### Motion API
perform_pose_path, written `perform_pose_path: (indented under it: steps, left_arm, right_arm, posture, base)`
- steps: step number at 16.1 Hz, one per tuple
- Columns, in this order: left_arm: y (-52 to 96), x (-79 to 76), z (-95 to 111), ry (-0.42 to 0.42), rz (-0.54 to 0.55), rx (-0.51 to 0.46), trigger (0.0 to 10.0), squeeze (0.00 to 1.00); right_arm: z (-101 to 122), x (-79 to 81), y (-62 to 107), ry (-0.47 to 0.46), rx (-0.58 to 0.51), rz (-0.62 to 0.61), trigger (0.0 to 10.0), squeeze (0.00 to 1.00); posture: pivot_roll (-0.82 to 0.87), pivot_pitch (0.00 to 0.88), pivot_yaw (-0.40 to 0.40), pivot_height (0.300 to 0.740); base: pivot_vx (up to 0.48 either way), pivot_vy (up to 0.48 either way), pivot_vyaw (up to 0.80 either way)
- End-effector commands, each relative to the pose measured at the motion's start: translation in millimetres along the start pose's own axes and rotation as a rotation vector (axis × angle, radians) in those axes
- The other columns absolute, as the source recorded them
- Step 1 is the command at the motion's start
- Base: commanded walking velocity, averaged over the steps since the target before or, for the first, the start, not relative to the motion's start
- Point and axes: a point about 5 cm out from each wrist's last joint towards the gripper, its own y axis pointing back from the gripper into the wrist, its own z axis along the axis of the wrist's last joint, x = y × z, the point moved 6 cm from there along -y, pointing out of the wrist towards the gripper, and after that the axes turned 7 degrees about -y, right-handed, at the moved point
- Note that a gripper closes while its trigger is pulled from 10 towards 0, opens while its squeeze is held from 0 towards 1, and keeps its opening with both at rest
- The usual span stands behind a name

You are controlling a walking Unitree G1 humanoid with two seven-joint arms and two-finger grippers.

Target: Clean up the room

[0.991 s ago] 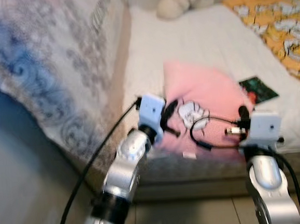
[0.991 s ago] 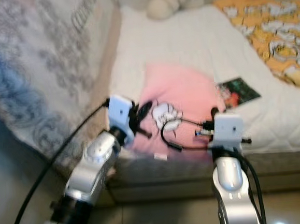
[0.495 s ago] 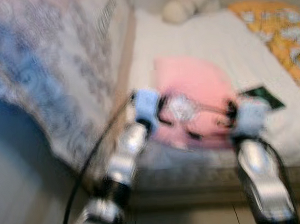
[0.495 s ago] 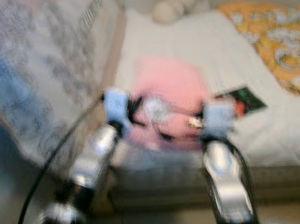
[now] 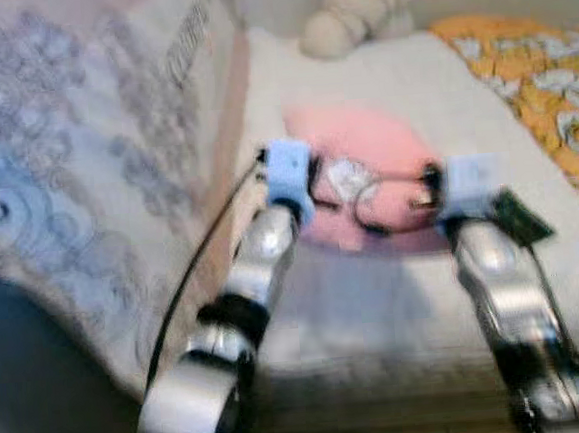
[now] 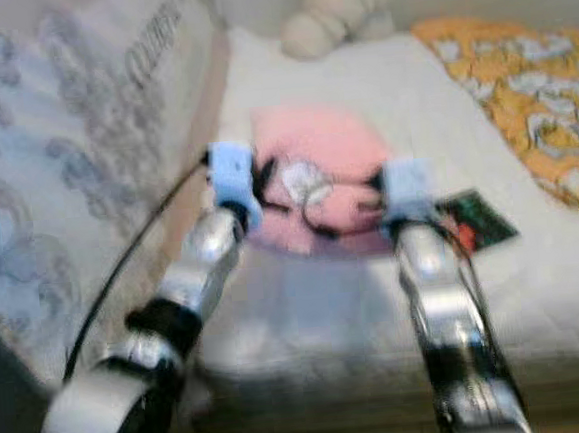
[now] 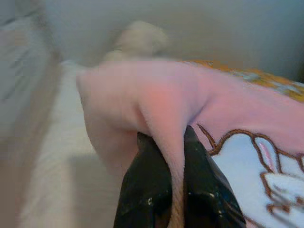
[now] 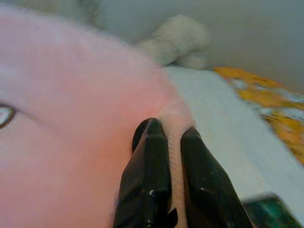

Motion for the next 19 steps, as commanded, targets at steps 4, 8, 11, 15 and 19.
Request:
perform_pose_path:
  steps: [4,8,11,15,19]
  left_arm:
    - [5.5,49.9,-25,0.002,0.24,0.103,10.0,0.0]
    - [42.5,137.9,-56,-0.141,0.501,0.21,10.0,0.0]
    - [49.3,173.6,-24,-0.209,0.6,0.076,10.0,0.0]
    - [43.4,177.7,16,-0.364,0.589,-0.071,10.0,0.0]
    - [49.3,181.0,-9,-0.406,0.532,0.031,10.0,0.0]
  right_arm:
    - [-31,14.7,-26.7,0.13,0.166,0.141,10.0,0.0]
    - [-41,77.2,-31.3,0.229,0.2,0.345,10.0,0.0]
    - [-7,94.9,-42.5,0.232,0.088,0.363,10.0,0.0]
    - [23,95.6,-51.1,0.189,-0.019,0.32,10.0,0.0]
    - [-21,102.6,-38.2,0.115,0.119,0.326,10.0,0.0]
  posture:
    - [-0.01,0.089,-0.161,0.728]
    - [0.02,0.173,-0.21,0.728]
    - [0.08,0.178,-0.235,0.728]
    - [0.11,0.158,-0.241,0.728]
    - [0.11,0.156,-0.245,0.728]
  base:
    - [0.0,0.0,0.0]
    - [0.0,0.0,0.0]
    - [0.0,0.0,0.0]
    - [0.0,0.0,0.0]
    - [0.0,0.0,0.0]
